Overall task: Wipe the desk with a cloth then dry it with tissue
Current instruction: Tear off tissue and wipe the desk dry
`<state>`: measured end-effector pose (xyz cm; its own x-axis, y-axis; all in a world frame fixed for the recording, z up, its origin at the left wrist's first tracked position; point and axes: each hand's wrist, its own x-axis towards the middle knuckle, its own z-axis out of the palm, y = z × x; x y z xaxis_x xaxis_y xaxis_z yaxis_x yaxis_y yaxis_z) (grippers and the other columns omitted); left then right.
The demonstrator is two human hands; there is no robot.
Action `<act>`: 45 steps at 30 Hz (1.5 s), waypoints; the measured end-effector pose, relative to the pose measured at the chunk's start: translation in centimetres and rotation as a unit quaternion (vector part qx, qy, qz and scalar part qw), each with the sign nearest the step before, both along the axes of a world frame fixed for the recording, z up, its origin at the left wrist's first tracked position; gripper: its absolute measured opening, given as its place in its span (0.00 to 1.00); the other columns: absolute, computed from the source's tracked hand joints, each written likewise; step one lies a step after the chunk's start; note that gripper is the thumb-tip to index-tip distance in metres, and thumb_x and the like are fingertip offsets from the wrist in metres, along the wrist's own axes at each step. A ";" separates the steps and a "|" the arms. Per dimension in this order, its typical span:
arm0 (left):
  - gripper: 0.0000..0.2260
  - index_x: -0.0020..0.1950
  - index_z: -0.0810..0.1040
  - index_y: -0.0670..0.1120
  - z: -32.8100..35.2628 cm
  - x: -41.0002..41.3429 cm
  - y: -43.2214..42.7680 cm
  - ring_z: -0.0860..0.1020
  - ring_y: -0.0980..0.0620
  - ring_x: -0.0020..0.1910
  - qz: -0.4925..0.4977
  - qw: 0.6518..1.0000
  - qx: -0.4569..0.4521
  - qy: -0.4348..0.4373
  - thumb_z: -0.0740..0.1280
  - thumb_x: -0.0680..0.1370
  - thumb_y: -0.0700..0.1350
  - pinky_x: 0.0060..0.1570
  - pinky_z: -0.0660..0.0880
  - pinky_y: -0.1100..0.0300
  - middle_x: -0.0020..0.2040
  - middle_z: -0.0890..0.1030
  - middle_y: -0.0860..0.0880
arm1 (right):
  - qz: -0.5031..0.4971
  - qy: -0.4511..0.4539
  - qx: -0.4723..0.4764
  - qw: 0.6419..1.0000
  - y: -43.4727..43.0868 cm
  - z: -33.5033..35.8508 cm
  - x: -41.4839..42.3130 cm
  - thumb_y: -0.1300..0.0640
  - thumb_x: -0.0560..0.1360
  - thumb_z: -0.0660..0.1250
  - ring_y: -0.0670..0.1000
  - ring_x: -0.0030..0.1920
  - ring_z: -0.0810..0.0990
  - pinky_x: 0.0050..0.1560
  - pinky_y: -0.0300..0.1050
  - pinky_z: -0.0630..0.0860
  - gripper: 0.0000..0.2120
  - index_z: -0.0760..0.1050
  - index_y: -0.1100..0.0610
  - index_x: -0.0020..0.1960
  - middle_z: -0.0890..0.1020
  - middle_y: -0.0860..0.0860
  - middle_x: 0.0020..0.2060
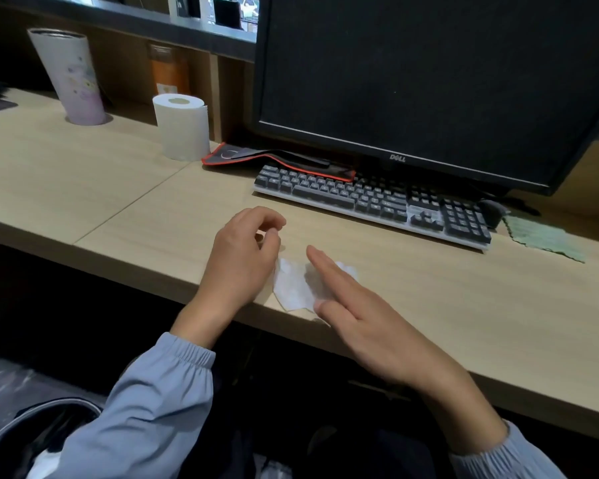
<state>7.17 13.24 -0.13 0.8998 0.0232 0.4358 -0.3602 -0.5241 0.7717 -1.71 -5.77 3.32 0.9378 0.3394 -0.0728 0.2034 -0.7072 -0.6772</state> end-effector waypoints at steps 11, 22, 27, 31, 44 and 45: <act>0.30 0.84 0.62 0.49 -1.6 -6.2 -4.7 0.58 0.50 0.84 -0.191 0.899 0.393 -0.028 0.43 0.85 0.60 0.82 0.56 0.47 0.84 0.62 0.49 | -0.170 -0.133 -0.021 0.976 -2.2 -2.2 0.2 0.56 0.85 0.55 0.38 0.79 0.59 0.75 0.31 0.54 0.22 0.68 0.51 0.78 0.69 0.46 0.78; 0.26 0.85 0.47 0.61 -2.1 -6.3 3.0 0.40 0.67 0.82 -0.132 0.899 0.416 0.034 0.37 0.86 0.61 0.82 0.43 0.59 0.84 0.46 0.64 | -0.074 -0.161 -0.146 0.973 -1.0 -2.2 0.5 0.52 0.86 0.51 0.42 0.82 0.53 0.76 0.36 0.53 0.21 0.67 0.53 0.77 0.70 0.47 0.77; 0.27 0.83 0.46 0.65 -0.8 -5.9 5.3 0.36 0.71 0.79 -0.132 0.896 0.414 0.093 0.33 0.83 0.60 0.82 0.41 0.60 0.82 0.44 0.70 | -0.079 -0.159 -0.186 0.966 -0.1 -2.2 2.0 0.48 0.86 0.48 0.47 0.82 0.56 0.79 0.45 0.57 0.22 0.69 0.55 0.74 0.71 0.50 0.76; 0.23 0.84 0.44 0.63 0.8 -3.1 4.8 0.36 0.71 0.79 -0.176 0.878 0.422 0.144 0.39 0.87 0.56 0.80 0.37 0.64 0.83 0.42 0.68 | -0.080 -0.160 -0.216 0.960 0.4 -2.5 2.9 0.45 0.86 0.46 0.48 0.83 0.53 0.80 0.46 0.52 0.27 0.61 0.53 0.82 0.61 0.50 0.82; 0.25 0.86 0.42 0.54 2.0 8.2 0.2 0.40 0.60 0.83 -0.224 0.853 0.435 0.179 0.40 0.88 0.55 0.81 0.39 0.57 0.86 0.43 0.58 | -0.084 -0.146 -0.210 0.963 0.3 -2.5 2.7 0.41 0.86 0.44 0.42 0.83 0.45 0.80 0.41 0.43 0.29 0.55 0.49 0.84 0.54 0.44 0.84; 0.25 0.86 0.42 0.54 1.9 8.2 0.0 0.40 0.59 0.83 -0.218 0.854 0.437 0.178 0.40 0.88 0.55 0.81 0.40 0.56 0.86 0.43 0.57 | -0.086 -0.146 -0.207 0.964 0.2 -2.5 2.7 0.41 0.86 0.44 0.42 0.83 0.46 0.80 0.41 0.43 0.28 0.55 0.48 0.84 0.54 0.44 0.84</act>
<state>15.32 13.23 1.82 0.8191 -0.5420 -0.1876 -0.4923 -0.8323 0.2548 0.99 -5.53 0.81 0.9786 0.1761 0.1064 0.1985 -0.9446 -0.2616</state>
